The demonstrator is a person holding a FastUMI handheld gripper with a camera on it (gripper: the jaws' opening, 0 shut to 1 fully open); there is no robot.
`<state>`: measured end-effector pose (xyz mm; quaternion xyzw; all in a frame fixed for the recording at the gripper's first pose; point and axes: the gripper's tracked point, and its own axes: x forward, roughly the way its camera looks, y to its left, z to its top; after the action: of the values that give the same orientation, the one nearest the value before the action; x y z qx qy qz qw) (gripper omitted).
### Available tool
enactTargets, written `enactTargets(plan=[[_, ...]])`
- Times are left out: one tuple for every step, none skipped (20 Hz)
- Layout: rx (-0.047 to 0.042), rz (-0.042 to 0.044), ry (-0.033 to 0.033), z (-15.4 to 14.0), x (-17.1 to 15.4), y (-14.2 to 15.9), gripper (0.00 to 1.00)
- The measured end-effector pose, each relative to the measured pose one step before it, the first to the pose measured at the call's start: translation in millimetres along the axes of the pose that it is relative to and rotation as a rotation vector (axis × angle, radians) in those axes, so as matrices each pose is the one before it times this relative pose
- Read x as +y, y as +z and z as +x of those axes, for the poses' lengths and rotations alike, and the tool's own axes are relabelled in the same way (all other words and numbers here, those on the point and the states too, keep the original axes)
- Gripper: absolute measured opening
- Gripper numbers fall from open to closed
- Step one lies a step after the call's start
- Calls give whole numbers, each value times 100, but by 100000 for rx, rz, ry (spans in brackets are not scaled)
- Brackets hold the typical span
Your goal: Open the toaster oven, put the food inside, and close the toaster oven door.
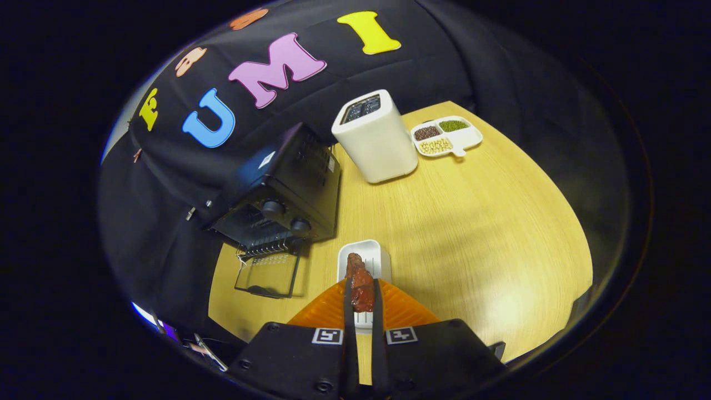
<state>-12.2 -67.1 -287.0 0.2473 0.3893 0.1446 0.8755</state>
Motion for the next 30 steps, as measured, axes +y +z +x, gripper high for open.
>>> enactTargets(plan=[[-1724,-468,840,-453,1150,215,13],[-1527,-483,1097,-385,1289,117,13],[-1034,-493,1372,-278,1550,-71,13],[-615,-733,1584,-244,1598,-171,13],[-622,-897,1704,-46,1647,-268,13],[-107,-913,1968,55,1723,-305,13],[-204,-918,1934,166,1757,-260,13],[-246,-817,2038,237,1765,-297,13],[-138,-626,2010,398,1718,-251,13],[101,-661,1958,455,1615,-319,13],[34,-817,1664,580,1502,-269,13],[-133,-637,1514,813,1443,-215,13],[30,5,1488,817,1234,-216,13],[-70,424,1384,847,1191,-169,13],[-68,472,1144,980,988,-109,13],[158,-36,946,849,989,-69,13],[-1,-459,465,942,644,-18,13],[91,-631,296,896,564,-121,13],[78,-352,9,896,330,-51,13],[-57,-40,-62,876,293,-71,13],[-64,140,-126,857,102,-16,13],[-203,200,-122,661,173,-16,13],[-310,147,-233,726,-10,22,13],[-225,-7,-393,701,-87,-15,13],[-536,171,-577,709,-256,91,13],[-550,388,-502,703,-238,123,13],[-704,811,-256,778,-227,205,13],[-1006,1048,-276,807,-247,218,13],[-669,553,-508,835,-307,200,13],[-184,490,-829,804,-433,34,13]])
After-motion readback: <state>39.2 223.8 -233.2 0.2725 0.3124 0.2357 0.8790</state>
